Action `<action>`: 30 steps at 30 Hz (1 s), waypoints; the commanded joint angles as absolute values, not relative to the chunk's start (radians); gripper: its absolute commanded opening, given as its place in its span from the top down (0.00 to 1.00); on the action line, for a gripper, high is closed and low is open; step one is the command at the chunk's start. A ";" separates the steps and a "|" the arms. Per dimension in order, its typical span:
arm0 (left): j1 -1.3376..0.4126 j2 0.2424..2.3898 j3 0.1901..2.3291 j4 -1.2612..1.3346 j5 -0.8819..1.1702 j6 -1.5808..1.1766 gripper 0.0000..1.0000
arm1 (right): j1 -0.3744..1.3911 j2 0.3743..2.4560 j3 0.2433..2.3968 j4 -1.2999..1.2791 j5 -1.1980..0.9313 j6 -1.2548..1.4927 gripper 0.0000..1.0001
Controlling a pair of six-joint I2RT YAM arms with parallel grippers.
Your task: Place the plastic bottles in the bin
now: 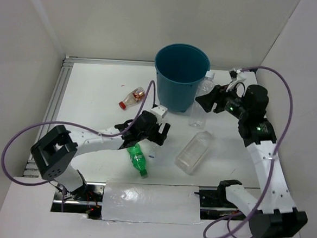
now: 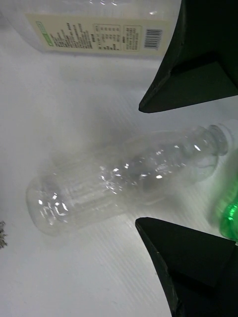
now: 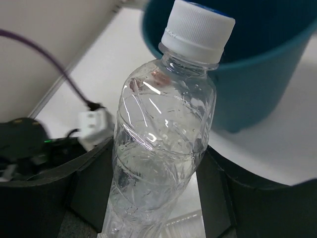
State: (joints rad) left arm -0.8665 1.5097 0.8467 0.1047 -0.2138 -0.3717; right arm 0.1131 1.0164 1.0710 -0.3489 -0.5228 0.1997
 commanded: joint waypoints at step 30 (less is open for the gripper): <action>-0.888 1.374 1.075 0.178 -0.022 -0.292 0.91 | 0.027 1.355 1.496 -0.222 -0.547 -0.098 0.00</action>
State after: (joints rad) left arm -0.8818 1.5261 0.9802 0.1154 -0.0948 -0.3595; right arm 0.0925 1.4799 1.5501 -0.1711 -0.4332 -0.0086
